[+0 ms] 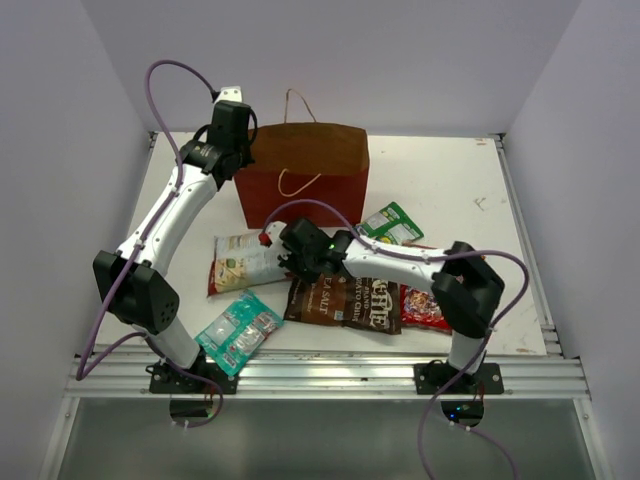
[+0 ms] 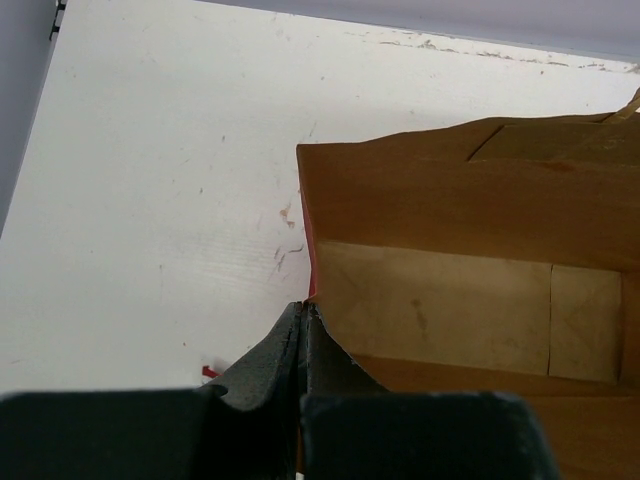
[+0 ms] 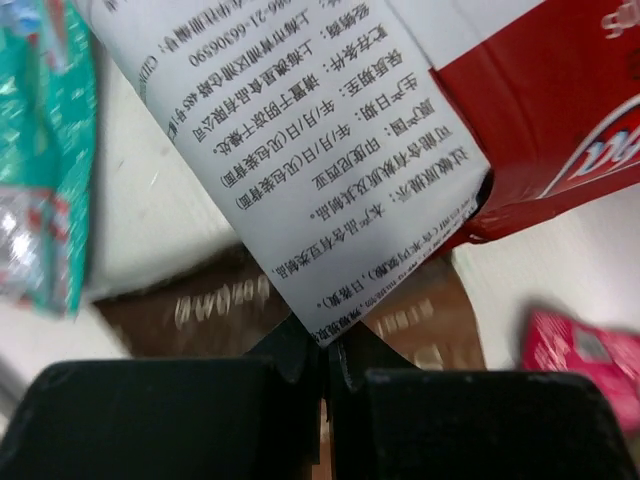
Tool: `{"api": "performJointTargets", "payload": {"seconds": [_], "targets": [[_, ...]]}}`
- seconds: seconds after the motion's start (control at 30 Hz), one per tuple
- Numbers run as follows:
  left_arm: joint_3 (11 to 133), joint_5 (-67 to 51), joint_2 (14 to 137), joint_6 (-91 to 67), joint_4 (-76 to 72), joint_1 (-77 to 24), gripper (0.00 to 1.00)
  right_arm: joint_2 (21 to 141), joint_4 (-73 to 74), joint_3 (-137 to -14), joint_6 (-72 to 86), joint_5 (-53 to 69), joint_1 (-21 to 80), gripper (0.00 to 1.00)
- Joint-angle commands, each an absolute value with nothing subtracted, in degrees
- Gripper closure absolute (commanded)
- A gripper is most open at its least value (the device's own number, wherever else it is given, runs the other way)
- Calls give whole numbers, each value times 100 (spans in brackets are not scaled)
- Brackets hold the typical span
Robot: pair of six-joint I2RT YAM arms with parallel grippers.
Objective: Place the snacks into the paper bag
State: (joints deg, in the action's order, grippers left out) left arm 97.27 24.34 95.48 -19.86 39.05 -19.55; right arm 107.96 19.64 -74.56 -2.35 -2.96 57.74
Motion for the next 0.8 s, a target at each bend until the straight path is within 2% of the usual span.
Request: {"api": "performJointTargets", "payload": {"seconds": [0.0, 0.13, 0.23, 0.27, 0.4, 0.5, 0.67, 0.73, 0.77], "targets": [[9712, 2382, 9536, -1863, 4017, -1951, 100, 9424, 3152, -8365, -457, -378, 5792, 100], [9747, 2408, 9580, -1863, 3999, -1951, 100, 8860, 5231, -9902, -483, -544, 5810, 100], [9773, 2417, 9615, -1872, 3973, -1951, 100, 9034, 6681, -11702, -518, -764, 5827, 100], [9800, 2408, 9633, -1881, 3973, -1951, 100, 9122, 6906, -12551, -519, -939, 5827, 100], [9914, 2426, 9712, -1872, 3999, -1951, 100, 9157, 7057, -13805, -413, -1326, 5836, 100], [9975, 2452, 9747, -1846, 4017, -1951, 100, 9115, 6743, -14107, -667, -2020, 5836, 100], [10011, 2452, 9765, -1863, 4008, -1951, 100, 8710, 4320, -12477, -2052, -3232, 5801, 100], [10019, 2452, 9773, -1863, 4008, -1951, 100, 8954, 3363, -12340, -2564, -3550, 5582, 100], [10037, 2443, 9773, -1872, 4017, -1951, 100, 9139, 3218, -12723, -2601, -3551, 5451, 100]]}}
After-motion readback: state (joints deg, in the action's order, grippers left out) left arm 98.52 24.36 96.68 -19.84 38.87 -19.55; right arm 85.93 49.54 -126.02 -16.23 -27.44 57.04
